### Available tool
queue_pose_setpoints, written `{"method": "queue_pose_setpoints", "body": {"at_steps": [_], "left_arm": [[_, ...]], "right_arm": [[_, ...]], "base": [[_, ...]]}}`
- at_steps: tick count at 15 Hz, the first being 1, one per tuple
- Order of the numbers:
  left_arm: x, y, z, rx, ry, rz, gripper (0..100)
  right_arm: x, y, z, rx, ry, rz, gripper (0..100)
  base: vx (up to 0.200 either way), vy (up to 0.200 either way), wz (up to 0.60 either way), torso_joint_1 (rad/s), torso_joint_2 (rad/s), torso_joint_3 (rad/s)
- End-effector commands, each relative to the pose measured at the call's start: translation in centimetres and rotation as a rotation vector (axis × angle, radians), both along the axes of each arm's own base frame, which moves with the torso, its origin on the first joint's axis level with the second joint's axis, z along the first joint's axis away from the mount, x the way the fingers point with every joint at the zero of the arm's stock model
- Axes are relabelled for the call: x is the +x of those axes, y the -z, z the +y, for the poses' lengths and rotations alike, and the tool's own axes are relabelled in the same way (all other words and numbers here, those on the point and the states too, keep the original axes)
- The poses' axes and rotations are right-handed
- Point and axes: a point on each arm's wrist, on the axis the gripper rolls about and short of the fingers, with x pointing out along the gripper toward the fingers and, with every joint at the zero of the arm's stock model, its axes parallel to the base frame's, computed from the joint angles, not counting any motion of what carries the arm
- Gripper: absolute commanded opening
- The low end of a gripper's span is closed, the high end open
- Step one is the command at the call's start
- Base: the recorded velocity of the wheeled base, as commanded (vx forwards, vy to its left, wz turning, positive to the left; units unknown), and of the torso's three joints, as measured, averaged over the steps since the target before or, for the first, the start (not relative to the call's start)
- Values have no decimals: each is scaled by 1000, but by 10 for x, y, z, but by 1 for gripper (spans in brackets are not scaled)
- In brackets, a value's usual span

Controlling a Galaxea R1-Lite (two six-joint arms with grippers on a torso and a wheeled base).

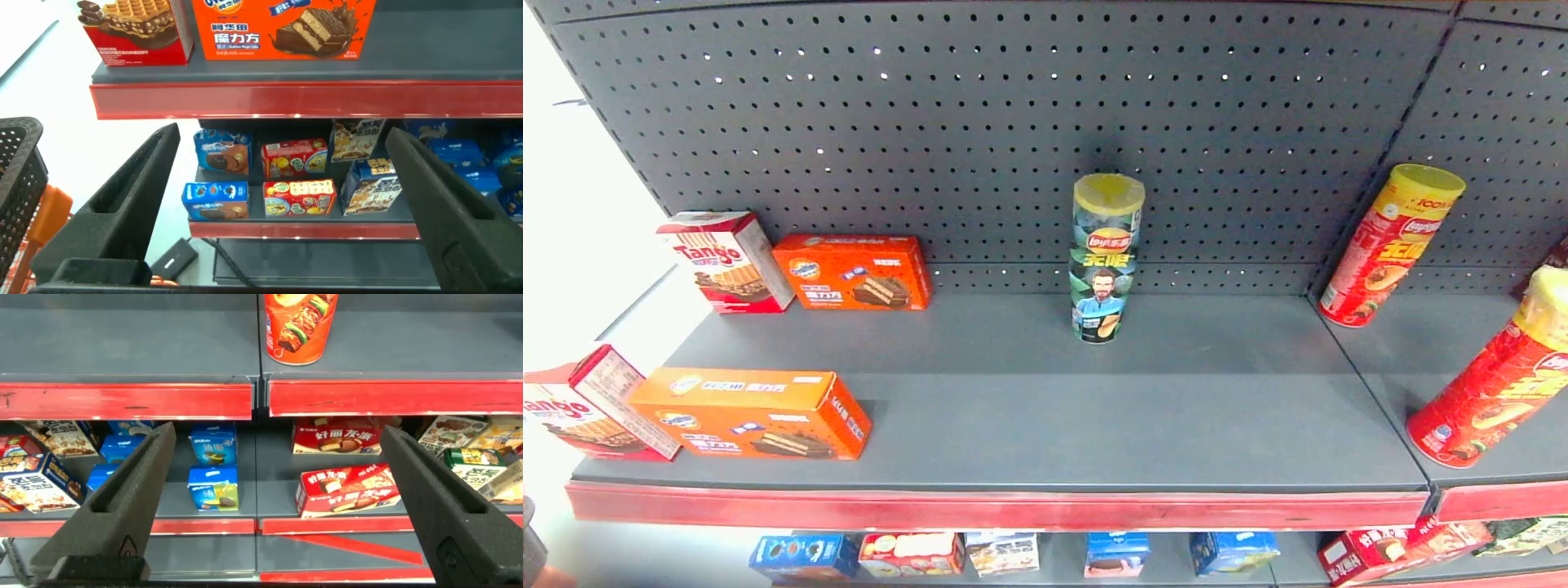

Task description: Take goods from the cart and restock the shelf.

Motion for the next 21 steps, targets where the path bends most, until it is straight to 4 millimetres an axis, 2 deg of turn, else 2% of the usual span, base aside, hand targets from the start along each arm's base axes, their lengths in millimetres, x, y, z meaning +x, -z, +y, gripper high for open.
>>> {"method": "queue_pose_setpoints", "body": {"at_steps": [1, 7, 19, 21], "left_arm": [[0, 0, 0, 0, -1, 1, 100], [0, 0, 0, -1, -2, 1, 100], [0, 0, 0, 3, 2, 1, 100], [0, 0, 0, 2, 1, 0, 100]], "right_arm": [[0, 0, 0, -1, 0, -1, 100], [0, 0, 0, 2, 0, 1, 100], [0, 0, 0, 2, 1, 1, 100], [0, 0, 0, 5, 3, -1, 100]], "base": [[0, 0, 0, 0, 0, 0], [0, 0, 0, 0, 0, 0], [0, 0, 600, 4, 2, 3], [0, 0, 0, 0, 0, 0]]}}
